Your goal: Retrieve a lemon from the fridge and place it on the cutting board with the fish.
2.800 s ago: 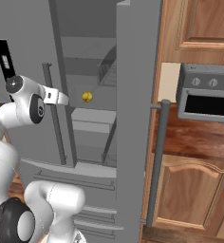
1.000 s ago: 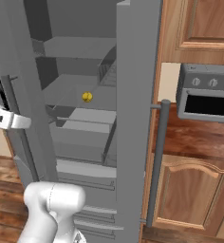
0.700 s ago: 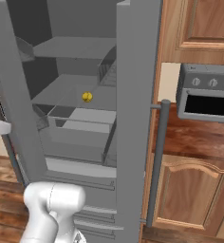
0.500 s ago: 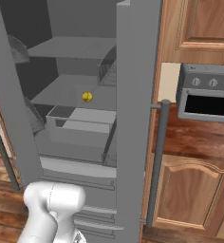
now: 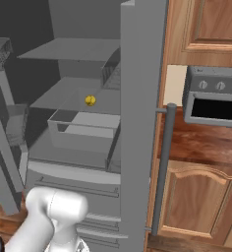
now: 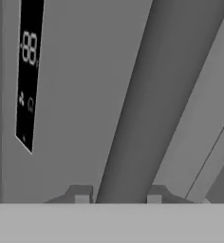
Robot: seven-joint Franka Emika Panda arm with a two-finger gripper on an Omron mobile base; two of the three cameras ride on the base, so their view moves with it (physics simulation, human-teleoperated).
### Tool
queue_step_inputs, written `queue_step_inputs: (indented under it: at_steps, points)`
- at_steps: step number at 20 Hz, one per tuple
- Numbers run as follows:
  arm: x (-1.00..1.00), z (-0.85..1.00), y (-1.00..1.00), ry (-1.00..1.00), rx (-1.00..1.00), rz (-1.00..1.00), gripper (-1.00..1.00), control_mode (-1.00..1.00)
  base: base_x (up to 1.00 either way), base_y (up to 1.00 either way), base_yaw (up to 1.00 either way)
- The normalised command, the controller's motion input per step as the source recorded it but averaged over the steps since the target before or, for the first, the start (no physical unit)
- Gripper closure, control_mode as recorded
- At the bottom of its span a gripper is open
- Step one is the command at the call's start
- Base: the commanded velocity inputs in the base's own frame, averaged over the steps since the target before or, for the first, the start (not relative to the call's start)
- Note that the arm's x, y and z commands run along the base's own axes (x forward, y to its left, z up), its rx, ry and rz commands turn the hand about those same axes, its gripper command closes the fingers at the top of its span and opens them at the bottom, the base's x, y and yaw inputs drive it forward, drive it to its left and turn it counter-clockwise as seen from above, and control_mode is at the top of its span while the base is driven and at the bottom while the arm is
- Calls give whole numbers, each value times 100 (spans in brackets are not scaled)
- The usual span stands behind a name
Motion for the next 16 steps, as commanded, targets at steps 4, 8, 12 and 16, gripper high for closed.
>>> queue_step_inputs:
  at_steps: [4,8,12,16]
  points:
    - [-26,0,55,0,-7,-9,-100,-100,0,0,0]
    - [-1,0,3,0,0,0,-100,-100,0,0,0]
    - [0,0,17,0,0,-2,-100,-100,0,0,0]
    - [0,0,55,-1,0,-10,-100,-100,0,0,0]
